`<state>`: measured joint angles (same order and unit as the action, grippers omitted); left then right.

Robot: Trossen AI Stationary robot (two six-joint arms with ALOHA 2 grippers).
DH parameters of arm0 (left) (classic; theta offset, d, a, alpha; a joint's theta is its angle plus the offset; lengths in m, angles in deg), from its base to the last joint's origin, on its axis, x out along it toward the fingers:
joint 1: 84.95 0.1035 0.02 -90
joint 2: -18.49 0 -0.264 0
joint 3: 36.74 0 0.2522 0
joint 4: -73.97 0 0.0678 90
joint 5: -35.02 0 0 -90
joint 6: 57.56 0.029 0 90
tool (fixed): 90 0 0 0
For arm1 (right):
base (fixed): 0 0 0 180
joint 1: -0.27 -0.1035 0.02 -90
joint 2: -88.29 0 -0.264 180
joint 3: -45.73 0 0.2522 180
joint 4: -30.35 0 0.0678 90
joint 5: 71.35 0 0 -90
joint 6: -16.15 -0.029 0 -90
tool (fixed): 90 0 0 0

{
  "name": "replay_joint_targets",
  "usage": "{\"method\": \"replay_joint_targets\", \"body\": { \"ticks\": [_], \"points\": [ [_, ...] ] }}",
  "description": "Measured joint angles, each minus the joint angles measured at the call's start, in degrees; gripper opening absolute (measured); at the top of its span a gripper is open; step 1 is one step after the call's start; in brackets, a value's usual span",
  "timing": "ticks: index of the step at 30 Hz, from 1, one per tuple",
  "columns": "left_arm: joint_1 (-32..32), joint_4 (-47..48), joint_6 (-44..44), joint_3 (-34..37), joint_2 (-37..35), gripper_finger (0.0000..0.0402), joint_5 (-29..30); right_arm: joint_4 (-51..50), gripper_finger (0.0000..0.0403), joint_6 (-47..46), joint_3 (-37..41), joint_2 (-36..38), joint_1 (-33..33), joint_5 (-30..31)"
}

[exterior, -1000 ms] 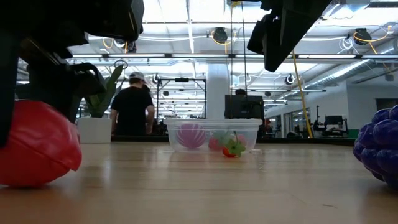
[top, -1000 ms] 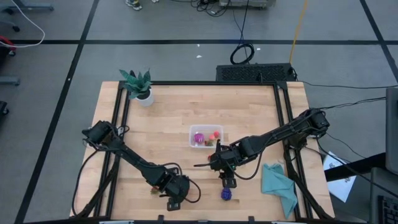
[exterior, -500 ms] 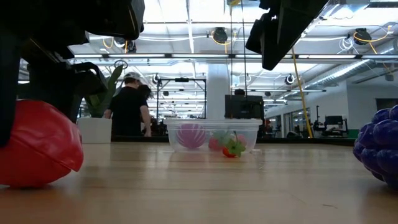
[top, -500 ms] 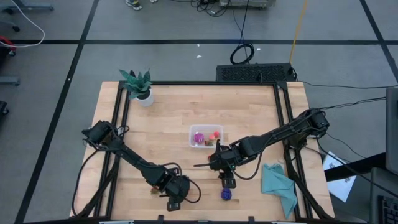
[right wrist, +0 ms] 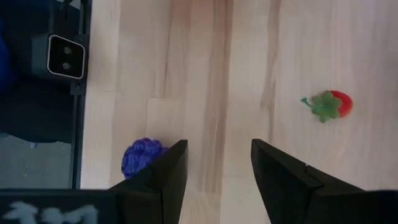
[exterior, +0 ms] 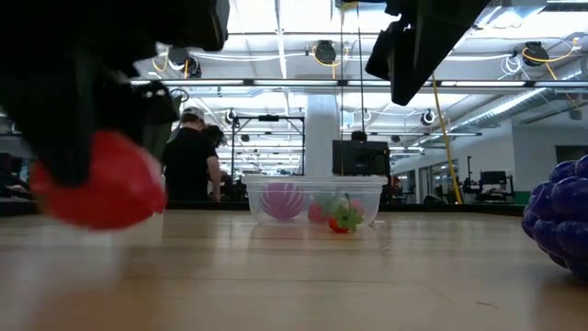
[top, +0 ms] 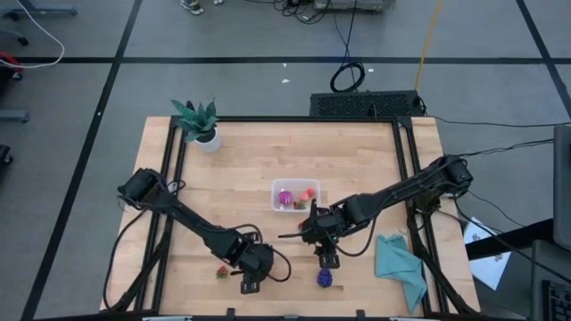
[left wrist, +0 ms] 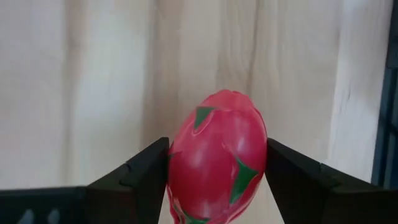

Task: Pick and placing Produce into tupperware
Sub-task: Put the pink dragon fruit into the transparent bin

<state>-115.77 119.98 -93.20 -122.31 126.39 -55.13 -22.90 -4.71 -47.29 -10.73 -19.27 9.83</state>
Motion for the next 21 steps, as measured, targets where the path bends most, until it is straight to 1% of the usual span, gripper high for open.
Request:
{"method": "replay_joint_targets", "body": {
  "ticks": [5,9,13,17,21],
  "points": [
    [1.23,2.32,2.74,-0.01,-4.48,0.0237,2.89,-2.56,0.0169,-0.34,0.0,1.39,1.18,0.48],
    [2.8,4.11,6.91,-0.01,-8.83,0.0237,7.25,-5.18,0.0169,-0.45,0.0,2.61,2.34,1.6],
    [5.9,5.37,12.62,-0.02,-12.83,0.0237,11.85,-7.42,0.0169,-0.94,0.0,3.72,3.41,1.7],
    [11.27,5.22,19.5,-0.09,-15.3,0.0237,14.13,-9.12,0.0169,-0.96,0.0,4.98,4.29,1.84],
    [18.23,4.69,25.18,-0.04,-15.57,0.0237,13.03,-11.78,0.0169,-0.99,0.0,6.01,4.71,3.26]
  ]
}}
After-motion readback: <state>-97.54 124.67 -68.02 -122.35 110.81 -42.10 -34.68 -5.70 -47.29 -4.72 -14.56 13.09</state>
